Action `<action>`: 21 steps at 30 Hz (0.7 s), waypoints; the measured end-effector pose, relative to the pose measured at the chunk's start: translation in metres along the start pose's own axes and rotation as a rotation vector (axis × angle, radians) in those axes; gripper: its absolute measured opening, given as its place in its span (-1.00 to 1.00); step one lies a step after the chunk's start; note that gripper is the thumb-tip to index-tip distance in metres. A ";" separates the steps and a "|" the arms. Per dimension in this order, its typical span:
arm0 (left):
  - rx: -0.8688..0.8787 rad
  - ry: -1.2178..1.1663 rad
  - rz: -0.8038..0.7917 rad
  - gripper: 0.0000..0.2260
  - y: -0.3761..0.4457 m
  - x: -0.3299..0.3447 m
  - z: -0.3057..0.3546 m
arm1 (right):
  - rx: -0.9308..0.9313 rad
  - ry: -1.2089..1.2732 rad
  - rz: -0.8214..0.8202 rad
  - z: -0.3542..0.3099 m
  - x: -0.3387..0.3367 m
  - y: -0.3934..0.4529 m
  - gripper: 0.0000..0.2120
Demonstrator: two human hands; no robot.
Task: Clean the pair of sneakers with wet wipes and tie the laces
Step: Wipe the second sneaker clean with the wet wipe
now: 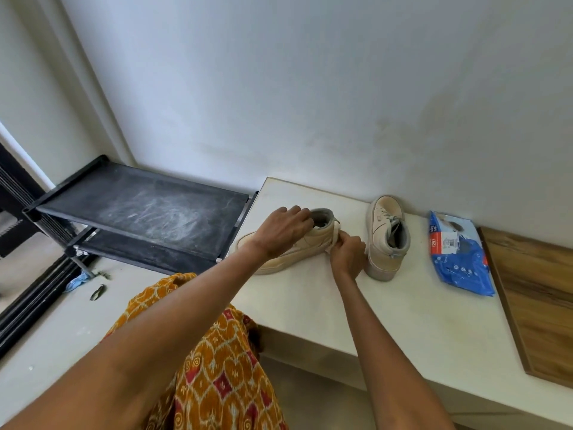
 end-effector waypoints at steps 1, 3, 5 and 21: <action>0.005 0.026 0.012 -0.76 0.000 0.000 0.000 | 0.019 -0.021 -0.022 0.005 -0.001 0.002 -0.75; 0.020 0.069 0.034 -0.79 0.000 0.002 -0.005 | 0.058 0.012 -0.031 0.007 -0.002 0.008 -0.74; 0.026 0.118 0.030 -0.79 -0.001 0.005 -0.013 | 0.078 0.087 0.009 0.001 -0.003 0.008 -0.73; -0.422 -0.173 -0.010 -0.82 0.015 0.006 0.022 | -0.046 -0.085 -0.073 0.011 0.000 -0.005 -0.72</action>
Point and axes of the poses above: each hand's wrist, its own y-axis towards the middle knuckle, its own x-axis out of the palm, z = x × y, the point moved 2 cm from there along y, towards the middle knuckle, and after that the axes turned 11 degrees about y, right-handed, at the moved point
